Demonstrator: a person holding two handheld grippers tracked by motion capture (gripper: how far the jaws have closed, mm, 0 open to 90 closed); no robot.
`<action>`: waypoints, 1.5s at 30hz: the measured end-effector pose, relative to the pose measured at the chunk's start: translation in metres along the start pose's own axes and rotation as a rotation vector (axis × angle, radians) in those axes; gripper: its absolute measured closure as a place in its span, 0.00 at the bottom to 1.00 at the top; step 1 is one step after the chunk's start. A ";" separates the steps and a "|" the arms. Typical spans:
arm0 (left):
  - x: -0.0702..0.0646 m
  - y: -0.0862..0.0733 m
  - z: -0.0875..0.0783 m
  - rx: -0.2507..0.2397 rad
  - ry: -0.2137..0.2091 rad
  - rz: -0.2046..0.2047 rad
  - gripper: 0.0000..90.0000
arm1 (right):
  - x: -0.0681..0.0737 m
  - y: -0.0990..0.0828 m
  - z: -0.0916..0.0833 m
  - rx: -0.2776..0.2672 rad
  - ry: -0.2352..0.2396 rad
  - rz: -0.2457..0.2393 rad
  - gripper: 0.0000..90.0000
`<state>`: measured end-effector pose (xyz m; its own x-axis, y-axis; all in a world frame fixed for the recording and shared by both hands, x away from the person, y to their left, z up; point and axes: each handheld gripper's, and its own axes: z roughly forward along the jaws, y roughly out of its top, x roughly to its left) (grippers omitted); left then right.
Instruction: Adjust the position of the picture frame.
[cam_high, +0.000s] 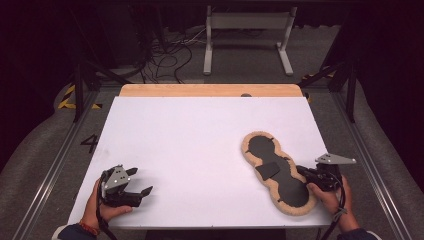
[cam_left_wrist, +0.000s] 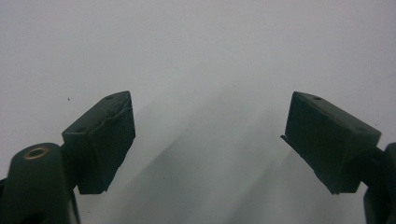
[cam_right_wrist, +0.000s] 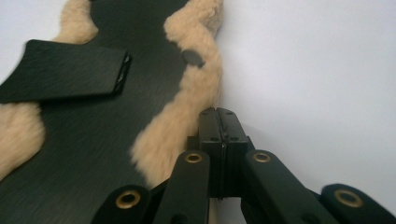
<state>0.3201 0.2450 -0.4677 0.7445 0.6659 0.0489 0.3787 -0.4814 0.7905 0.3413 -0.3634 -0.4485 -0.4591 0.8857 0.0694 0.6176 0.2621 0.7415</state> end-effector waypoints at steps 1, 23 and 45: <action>0.000 0.000 0.000 0.002 -0.004 0.005 0.18 | -0.002 0.004 0.003 0.005 -0.001 0.000 1.00; -0.038 0.033 0.025 0.027 -0.106 0.075 0.20 | 0.026 0.088 0.069 0.102 0.075 -0.205 1.00; -0.036 0.029 0.023 0.026 -0.110 0.075 0.20 | 0.043 0.109 0.068 0.068 -0.121 -0.183 1.00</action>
<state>0.3169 0.1942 -0.4604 0.8263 0.5619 0.0390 0.3327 -0.5427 0.7712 0.4325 -0.2711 -0.4097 -0.4901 0.8594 -0.1456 0.5743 0.4440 0.6878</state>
